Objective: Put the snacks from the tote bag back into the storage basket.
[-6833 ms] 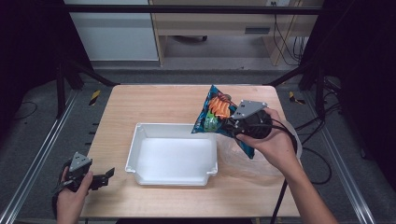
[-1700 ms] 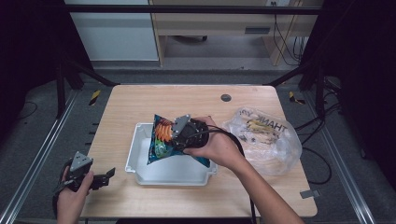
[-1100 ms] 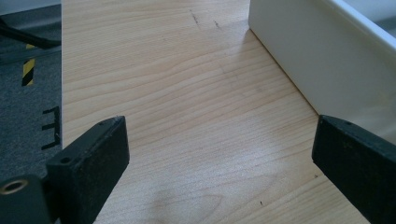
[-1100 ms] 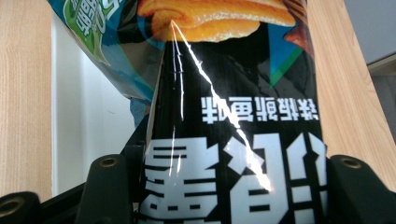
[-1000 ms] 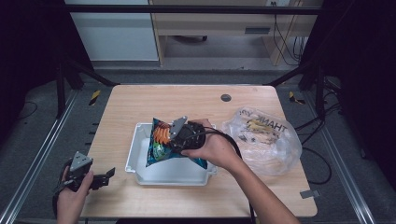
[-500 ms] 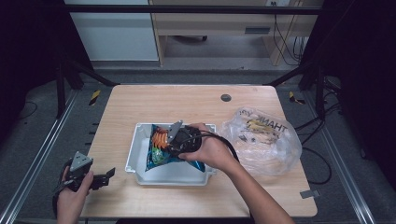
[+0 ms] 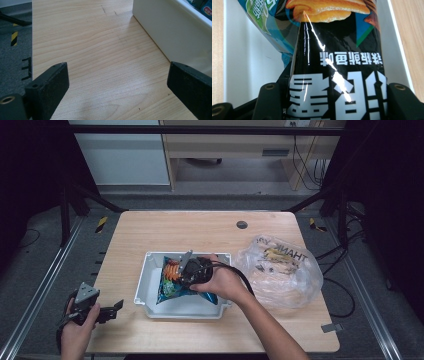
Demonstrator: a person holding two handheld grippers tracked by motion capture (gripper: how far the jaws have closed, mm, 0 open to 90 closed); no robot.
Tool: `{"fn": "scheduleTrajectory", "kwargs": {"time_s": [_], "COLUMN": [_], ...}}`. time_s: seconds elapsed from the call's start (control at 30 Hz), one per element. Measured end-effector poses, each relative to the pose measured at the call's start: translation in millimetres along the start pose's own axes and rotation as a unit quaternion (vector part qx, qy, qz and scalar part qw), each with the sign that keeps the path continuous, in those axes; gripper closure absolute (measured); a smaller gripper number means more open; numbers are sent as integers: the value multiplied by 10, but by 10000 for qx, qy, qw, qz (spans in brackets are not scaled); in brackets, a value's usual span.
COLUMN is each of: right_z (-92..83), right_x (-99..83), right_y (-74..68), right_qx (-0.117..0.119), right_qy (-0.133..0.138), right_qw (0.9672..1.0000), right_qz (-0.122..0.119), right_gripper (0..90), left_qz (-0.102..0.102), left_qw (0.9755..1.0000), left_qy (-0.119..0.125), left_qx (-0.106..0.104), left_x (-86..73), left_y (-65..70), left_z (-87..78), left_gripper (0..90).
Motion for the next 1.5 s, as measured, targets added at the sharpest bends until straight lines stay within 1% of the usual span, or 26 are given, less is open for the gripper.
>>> {"fn": "scheduleTrajectory", "kwargs": {"time_s": [0.17, 0.33, 0.37, 0.57, 0.73, 1.0, 1.03, 1.1, 1.43, 1.5], "right_z": [48, 72, 78, 102, 112, 128, 131, 134, 155, 164], "right_x": [-25, -30, -29, -46, -43, -57, -58, -58, -55, -56], "right_y": [16, -2, 0, -25, -13, -40, -39, -46, -65, -68], "right_qx": [6, 30, 42, 65, 42, -32, -33, -40, -104, -130], "right_qy": [-18, -66, -46, -76, -40, -62, -56, -79, -114, -118], "right_qw": [10000, 9999, 10000, 9999, 9999, 9997, 9998, 9997, 9996, 9996], "right_qz": [70, 109, 75, 100, 113, 222, 197, 228, 222, 220], "right_gripper": [413, 413, 413, 412, 410, 394, 392, 388, 361, 344], "left_qz": [-9, 3, 1, 9, 2, 2, 7, -8, 2, 11], "left_qw": [10000, 10000, 10000, 10000, 10000, 10000, 10000, 10000, 10000, 10000], "left_qy": [-1, -9, -3, -5, 2, -7, -9, -7, 8, -4], "left_qx": [1, -14, -7, -6, -17, -27, -23, -27, -9, -14], "left_x": [-1, -1, 0, 1, 3, 3, 3, 2, 5, 4], "left_y": [-7, 4, 2, 0, 7, 14, 13, 12, 5, 7], "left_z": [-3, 1, 1, 1, 4, 9, 8, 8, 2, 3], "left_gripper": [37, 37, 37, 37, 37, 37, 37, 37, 37, 37]}}
Point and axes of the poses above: each handheld gripper's, and its own axes: z roughly forward along the jaws, x roughly out of its top, y roughly to its right, the point moved 10 cm from there along z, roughly forward along the jaws, and after that the axes turned 12 degrees about -x, right-handed, at the moved point
